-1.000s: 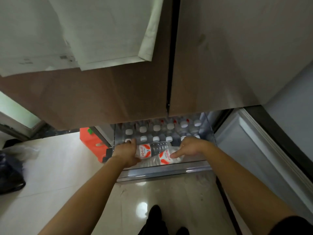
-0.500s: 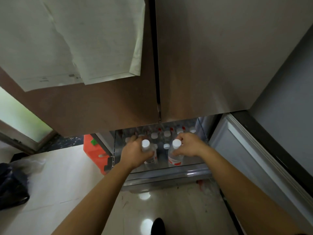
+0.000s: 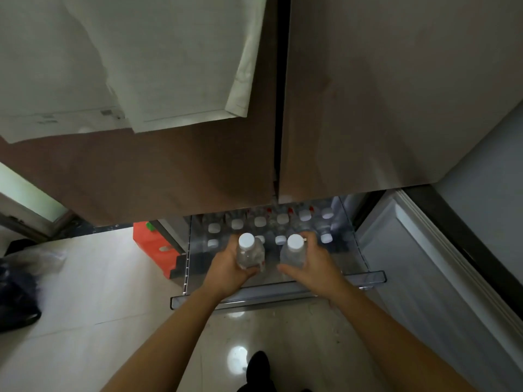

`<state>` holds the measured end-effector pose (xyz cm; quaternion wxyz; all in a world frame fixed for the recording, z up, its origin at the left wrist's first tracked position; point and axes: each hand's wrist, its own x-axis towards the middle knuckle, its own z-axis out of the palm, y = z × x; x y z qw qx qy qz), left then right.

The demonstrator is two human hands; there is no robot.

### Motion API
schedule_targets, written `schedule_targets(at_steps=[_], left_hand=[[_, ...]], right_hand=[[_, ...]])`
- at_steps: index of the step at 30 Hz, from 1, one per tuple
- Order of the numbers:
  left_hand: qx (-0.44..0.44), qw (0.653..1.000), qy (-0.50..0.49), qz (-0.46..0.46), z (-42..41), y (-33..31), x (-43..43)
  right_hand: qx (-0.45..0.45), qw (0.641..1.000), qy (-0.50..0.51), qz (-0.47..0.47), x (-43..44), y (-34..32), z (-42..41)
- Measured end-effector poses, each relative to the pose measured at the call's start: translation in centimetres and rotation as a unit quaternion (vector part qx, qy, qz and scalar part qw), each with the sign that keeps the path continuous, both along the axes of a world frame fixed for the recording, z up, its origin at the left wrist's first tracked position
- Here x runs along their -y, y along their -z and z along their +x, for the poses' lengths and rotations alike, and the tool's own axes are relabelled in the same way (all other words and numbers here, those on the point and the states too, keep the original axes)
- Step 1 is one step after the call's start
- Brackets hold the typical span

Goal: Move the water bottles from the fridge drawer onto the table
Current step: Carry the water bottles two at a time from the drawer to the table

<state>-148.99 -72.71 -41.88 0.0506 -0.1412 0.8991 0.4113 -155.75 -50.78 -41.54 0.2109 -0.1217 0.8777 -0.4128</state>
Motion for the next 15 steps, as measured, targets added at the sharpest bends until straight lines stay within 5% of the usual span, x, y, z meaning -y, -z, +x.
schedule_targets(at_steps=[5,15], left_hand=[[-0.050,0.998,-0.045,-0.005,1.5,-1.2,-0.3],[-0.220,0.942,-0.249,0.058,10.5,-8.9,-2.1]], right_hand=[[-0.009,0.996,0.046,-0.076,-0.2,0.1,-0.2],[-0.112,0.961,-0.066,-0.244,3.3,-7.2,4.1]])
